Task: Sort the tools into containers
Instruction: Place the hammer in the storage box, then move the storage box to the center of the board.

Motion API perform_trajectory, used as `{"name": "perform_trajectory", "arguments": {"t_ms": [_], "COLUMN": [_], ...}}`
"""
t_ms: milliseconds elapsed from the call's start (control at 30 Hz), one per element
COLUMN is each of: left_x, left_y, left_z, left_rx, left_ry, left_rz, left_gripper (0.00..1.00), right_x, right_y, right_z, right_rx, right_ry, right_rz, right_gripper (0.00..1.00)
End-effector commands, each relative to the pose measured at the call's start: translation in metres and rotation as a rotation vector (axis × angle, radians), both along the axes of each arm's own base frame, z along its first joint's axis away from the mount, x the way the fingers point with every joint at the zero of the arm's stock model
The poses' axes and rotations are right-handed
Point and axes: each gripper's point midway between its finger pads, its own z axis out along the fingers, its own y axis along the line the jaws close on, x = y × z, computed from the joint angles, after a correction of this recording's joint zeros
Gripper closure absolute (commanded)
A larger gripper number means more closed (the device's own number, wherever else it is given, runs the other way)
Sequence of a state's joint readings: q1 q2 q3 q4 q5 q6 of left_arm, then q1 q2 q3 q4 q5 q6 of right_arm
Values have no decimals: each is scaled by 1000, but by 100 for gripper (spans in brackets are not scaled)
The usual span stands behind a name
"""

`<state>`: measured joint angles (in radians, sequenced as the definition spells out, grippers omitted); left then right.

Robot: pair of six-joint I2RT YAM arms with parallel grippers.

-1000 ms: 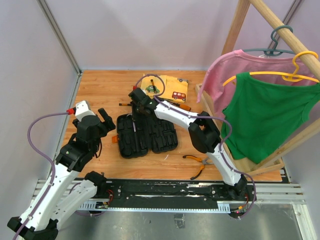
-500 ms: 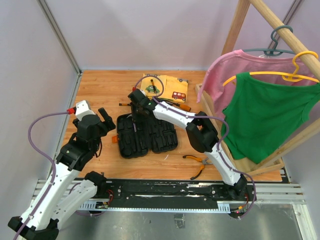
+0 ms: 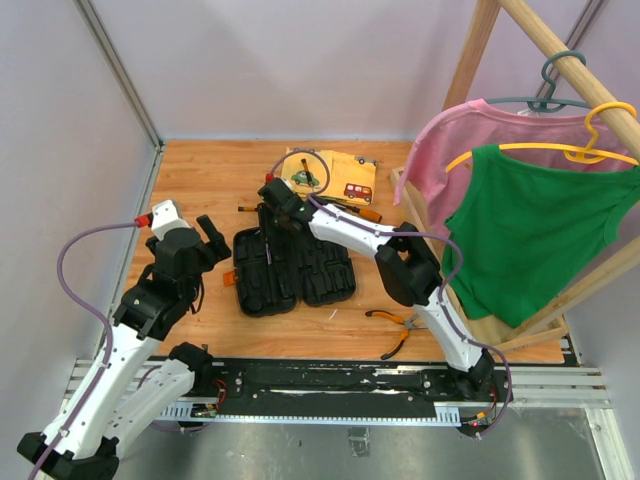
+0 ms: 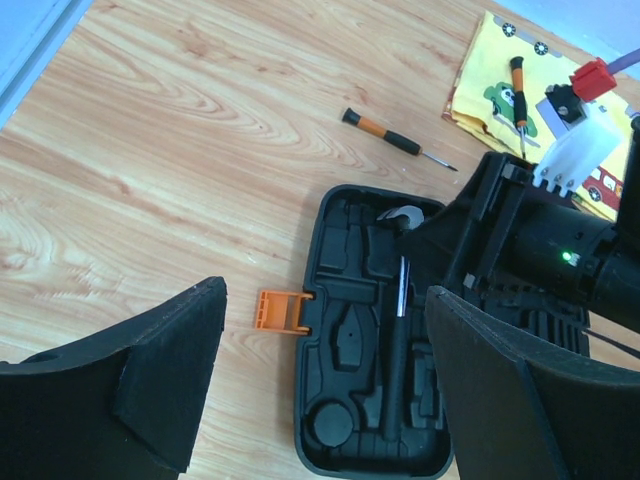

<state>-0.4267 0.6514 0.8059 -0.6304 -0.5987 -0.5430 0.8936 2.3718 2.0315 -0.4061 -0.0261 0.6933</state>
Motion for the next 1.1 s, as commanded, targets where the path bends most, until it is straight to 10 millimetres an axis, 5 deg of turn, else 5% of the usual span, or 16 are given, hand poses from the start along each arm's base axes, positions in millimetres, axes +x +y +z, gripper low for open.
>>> {"name": "perform_trajectory", "arguments": {"t_ms": [0,233,700,867,1067], "left_x": [5,9,23,22,23], "left_y": [1,-6,-37,-37,-37], "left_z": [7,1,-25,-22,-23], "left_rx": [-2,5,10,1,6], "left_ry": [-22,0,102,85,86], "left_rz": [5,-33,-181,-182,-178], "left_gripper": [15,15,15,15,15], "right_x": [-3,-23,-72,-88,-93], "right_y": [-6,-28,-125,-122,-92], "right_z": [48,80,47,28,25], "right_rx": [59,106,-30,-36,-14], "right_ry": [-92,-172,-133,-29,-12], "right_rz": [50,117,87,105,145], "right_gripper": [55,52,49,50,50]}}
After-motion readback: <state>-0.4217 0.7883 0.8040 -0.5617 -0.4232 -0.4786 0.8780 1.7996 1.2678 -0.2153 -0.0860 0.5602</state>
